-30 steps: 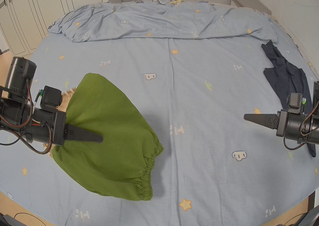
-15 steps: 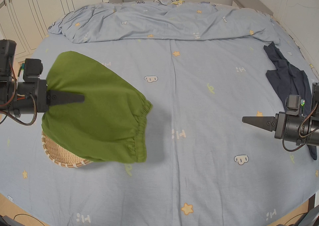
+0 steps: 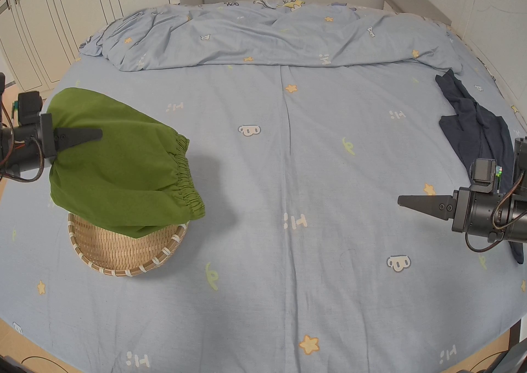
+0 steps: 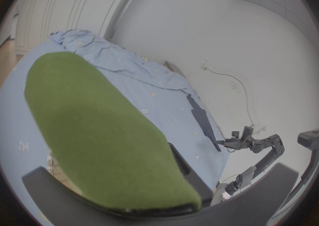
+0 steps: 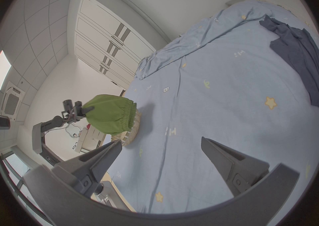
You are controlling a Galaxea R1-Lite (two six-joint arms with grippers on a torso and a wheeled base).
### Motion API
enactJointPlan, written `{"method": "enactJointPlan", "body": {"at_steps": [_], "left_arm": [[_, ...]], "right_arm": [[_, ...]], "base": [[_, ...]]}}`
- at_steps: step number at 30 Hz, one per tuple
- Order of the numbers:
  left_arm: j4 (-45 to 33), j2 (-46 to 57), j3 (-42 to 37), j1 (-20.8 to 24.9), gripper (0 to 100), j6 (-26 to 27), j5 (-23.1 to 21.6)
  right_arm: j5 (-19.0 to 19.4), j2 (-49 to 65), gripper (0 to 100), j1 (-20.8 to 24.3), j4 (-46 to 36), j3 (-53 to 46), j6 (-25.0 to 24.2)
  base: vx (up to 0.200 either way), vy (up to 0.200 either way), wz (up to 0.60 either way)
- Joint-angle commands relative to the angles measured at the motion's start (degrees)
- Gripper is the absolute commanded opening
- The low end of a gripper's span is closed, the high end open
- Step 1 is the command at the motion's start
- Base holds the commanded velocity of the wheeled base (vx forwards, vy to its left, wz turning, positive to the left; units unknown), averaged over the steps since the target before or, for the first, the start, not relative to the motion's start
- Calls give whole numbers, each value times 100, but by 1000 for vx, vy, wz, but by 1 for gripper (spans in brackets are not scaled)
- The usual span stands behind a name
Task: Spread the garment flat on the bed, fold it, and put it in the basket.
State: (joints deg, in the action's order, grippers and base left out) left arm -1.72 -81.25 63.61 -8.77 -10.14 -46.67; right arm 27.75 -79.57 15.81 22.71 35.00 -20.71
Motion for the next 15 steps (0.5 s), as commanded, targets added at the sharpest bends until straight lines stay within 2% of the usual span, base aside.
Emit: {"method": "enactJointPlan", "body": {"at_steps": [1,8,15], "left_arm": [[383,-1429,-472,-591,0,-40,0],[620,-1745,-1307,-1040,0,39,44],[717,-1771,-1334,-1013,0,12,70]], "right_arm": [[3,55,100,54,-4,-2,6],[12,126,100,71,-12,-2,-3],[12,126,100,159,-12,-37,-3]], "base": [[0,0,0],[0,0,0],[0,0,0]]}}
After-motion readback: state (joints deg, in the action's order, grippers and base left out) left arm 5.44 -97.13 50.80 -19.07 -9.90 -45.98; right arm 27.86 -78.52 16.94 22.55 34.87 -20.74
